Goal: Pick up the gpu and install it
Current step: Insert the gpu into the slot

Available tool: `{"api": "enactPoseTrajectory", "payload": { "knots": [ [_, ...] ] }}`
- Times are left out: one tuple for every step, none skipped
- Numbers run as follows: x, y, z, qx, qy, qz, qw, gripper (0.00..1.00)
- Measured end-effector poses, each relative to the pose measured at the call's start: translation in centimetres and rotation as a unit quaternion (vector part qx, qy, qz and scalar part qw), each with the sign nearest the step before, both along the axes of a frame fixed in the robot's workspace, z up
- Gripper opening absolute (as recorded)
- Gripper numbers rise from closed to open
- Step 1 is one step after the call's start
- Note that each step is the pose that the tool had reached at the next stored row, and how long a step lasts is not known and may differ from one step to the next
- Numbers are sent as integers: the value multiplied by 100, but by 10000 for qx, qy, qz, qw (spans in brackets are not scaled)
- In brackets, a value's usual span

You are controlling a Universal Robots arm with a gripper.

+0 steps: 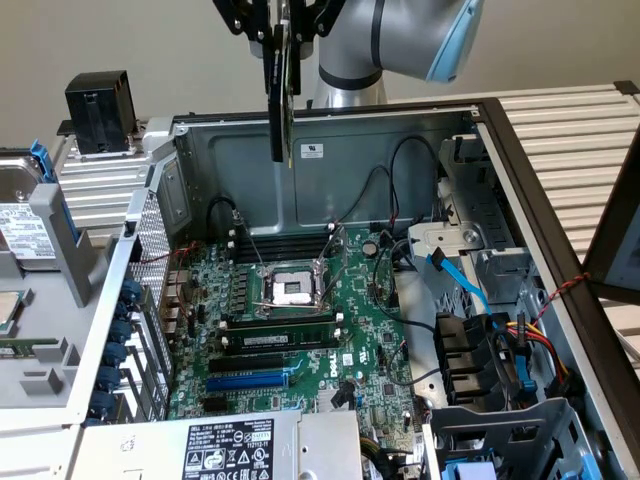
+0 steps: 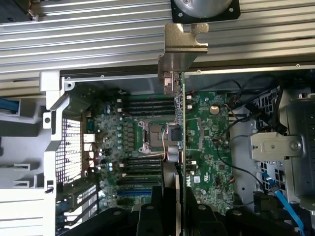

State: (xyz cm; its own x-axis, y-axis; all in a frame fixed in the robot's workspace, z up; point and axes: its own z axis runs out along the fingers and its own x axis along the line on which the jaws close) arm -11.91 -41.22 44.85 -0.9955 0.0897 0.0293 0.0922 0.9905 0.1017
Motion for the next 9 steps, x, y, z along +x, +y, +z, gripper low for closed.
{"api": "enactPoseTrajectory", "payload": {
  "knots": [
    [0,0,-1,1,-4,90,10000,28],
    [0,0,0,1,-4,177,9998,28],
    [0,0,0,1,-4,266,9996,28],
    [-1,0,-1,1,-4,359,9994,28],
    [-1,0,-1,1,-4,454,9990,28],
    [0,0,-1,1,-4,541,9985,28],
    [-1,0,-1,1,-4,633,9980,28],
    [-1,0,-2,1,-4,720,9974,28],
    [-1,0,-2,1,-4,813,9967,28]
  ]
}}
